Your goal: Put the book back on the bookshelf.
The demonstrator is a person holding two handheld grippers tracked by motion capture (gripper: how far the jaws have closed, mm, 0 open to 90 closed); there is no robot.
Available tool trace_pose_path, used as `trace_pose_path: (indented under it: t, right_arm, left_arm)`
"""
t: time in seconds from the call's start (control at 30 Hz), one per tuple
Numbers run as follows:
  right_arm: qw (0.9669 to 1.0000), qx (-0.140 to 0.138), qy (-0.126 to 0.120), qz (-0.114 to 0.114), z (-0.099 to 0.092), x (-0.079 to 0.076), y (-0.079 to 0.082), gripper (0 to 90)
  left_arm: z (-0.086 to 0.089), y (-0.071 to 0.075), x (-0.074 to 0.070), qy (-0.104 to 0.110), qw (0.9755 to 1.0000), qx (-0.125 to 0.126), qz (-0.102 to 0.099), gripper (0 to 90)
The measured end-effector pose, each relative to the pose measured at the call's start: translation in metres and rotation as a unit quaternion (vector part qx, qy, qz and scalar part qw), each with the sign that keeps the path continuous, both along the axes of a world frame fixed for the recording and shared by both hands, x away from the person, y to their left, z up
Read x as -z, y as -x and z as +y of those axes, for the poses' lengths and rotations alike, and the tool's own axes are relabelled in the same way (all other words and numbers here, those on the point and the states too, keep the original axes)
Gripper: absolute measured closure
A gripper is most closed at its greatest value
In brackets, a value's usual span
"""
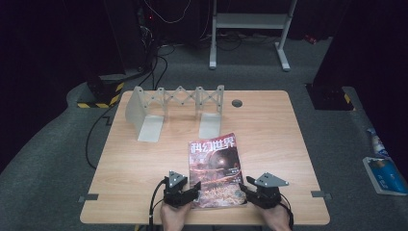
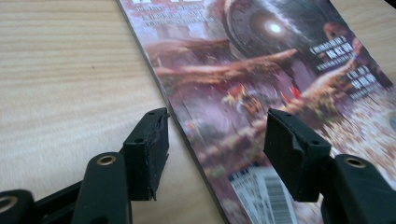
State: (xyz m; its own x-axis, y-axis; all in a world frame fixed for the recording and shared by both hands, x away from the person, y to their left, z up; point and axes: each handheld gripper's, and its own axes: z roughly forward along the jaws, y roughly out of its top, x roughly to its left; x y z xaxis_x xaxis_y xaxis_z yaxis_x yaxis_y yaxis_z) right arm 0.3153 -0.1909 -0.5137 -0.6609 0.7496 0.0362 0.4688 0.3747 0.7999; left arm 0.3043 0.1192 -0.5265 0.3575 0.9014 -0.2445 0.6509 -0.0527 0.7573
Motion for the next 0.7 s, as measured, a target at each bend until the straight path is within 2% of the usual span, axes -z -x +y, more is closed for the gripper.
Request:
trace_pose_path:
  t: [0.1,0.2,0.3,0.43,0.57,0.7]
  right_arm:
    - [1.0,0.006,0.001,0.004,0.0,-0.002,-0.009,58.6]
    - [0.9996,0.025,-0.008,0.009,0.0,-0.003,-0.018,58.8]
    - [0.9988,0.035,-0.018,0.028,0.0,-0.004,-0.027,57.2]
    - [0.9979,0.033,-0.021,0.052,0.002,-0.005,-0.039,54.9]
    - [0.9975,0.026,-0.006,0.065,0.008,-0.004,-0.051,54.6]
    - [0.9969,0.023,-0.007,0.075,0.012,-0.002,-0.059,53.2]
  left_arm:
    - [-0.001,-0.007,0.0,-0.008,1.0,0.0,-0.004,39.7]
    - [-0.004,-0.011,0.001,-0.02,0.9997,-0.004,-0.014,39.7]
    - [-0.007,-0.014,0.003,-0.029,0.9992,-0.005,-0.026,40.0]
    - [-0.01,-0.016,0.005,-0.042,0.9984,0.005,-0.037,38.7]
    - [-0.012,-0.015,0.006,-0.044,0.998,0.0,-0.045,38.2]
    - [-0.014,-0.013,0.007,-0.046,0.9977,0.003,-0.049,39.3]
